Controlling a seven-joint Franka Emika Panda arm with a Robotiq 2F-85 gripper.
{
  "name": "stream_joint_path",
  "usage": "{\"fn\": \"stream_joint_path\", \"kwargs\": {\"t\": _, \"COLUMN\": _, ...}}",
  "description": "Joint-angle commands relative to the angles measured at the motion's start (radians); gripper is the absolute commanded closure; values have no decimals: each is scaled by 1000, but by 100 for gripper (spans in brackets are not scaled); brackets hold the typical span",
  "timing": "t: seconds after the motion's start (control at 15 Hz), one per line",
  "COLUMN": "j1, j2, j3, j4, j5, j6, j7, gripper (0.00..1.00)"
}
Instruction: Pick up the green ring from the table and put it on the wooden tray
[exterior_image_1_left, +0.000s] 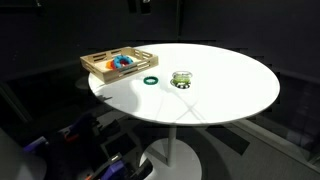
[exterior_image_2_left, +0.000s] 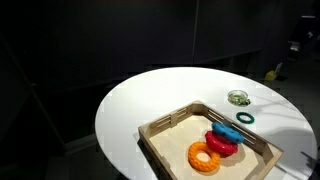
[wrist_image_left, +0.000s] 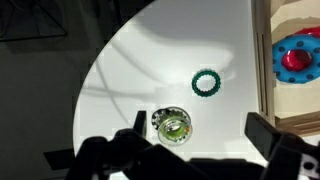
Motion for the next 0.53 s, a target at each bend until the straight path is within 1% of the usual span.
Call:
{"fn": "stream_joint_path", "kwargs": {"t": 0.0, "j1": -15, "j2": 64, "j3": 3, "j4": 18, "j5": -52, "j6": 62, "j7": 41, "gripper": 0}}
{"fn": "stream_joint_path", "kwargs": {"t": 0.33, "j1": -23, "j2": 126, "j3": 7, "j4": 9, "j5": -137, "j6": 119, "j7": 90, "gripper": 0}}
{"fn": "stream_joint_path", "kwargs": {"t": 0.4, "j1": -22, "j2": 131, "j3": 5, "j4": 13, "j5": -145, "j6": 118, "j7": 98, "gripper": 0}}
{"fn": "stream_joint_path", "kwargs": {"t": 0.47, "j1": -5, "j2": 116, "j3": -9, "j4": 0, "j5": -120, "j6": 108, "j7": 69, "gripper": 0}}
